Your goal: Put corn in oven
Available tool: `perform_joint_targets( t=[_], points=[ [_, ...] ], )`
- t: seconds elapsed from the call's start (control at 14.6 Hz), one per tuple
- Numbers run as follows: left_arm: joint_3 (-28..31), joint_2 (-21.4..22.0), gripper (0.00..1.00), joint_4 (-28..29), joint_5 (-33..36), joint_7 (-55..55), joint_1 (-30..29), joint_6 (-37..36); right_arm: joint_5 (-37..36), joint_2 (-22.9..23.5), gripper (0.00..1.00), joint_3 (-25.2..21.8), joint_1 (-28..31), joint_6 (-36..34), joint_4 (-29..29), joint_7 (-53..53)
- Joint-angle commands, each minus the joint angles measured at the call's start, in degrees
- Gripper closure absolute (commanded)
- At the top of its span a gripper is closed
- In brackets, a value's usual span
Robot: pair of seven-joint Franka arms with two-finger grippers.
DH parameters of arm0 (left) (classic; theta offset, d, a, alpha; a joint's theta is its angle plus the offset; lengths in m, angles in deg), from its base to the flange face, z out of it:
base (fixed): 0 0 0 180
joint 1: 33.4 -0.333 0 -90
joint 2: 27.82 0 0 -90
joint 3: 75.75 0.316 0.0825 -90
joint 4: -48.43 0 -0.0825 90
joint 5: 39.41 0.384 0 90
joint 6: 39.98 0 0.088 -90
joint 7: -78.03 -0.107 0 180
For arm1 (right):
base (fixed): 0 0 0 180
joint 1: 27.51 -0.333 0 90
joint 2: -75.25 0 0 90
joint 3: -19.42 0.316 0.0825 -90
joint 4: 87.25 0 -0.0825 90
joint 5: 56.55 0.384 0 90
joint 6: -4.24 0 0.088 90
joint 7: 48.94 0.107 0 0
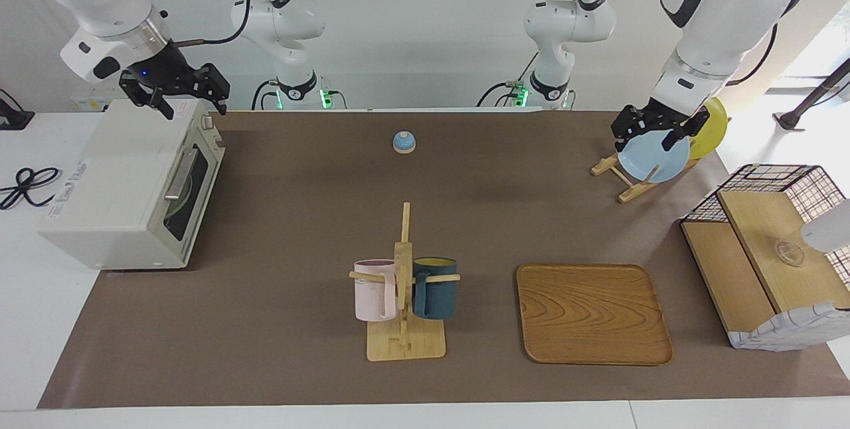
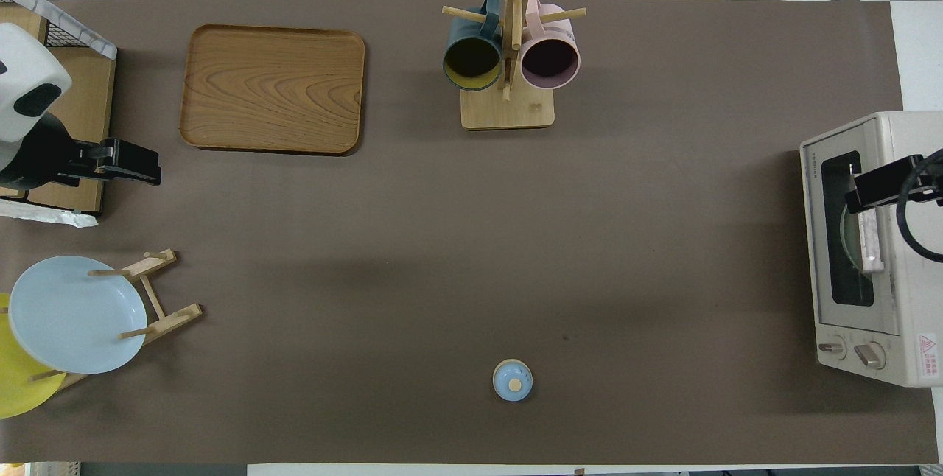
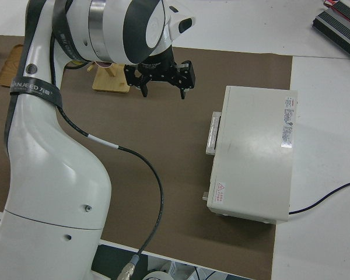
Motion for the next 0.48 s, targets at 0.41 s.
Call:
perform_joint_targets(
  t=[0.41],
  points=[
    [-0.2, 0.5, 0.00, 0.2, -0.8, -0.2, -0.5, -0.3, 0.6, -1.8, 0.00, -0.5, 0.1, 2.9, 2.9, 0.8]
  ],
)
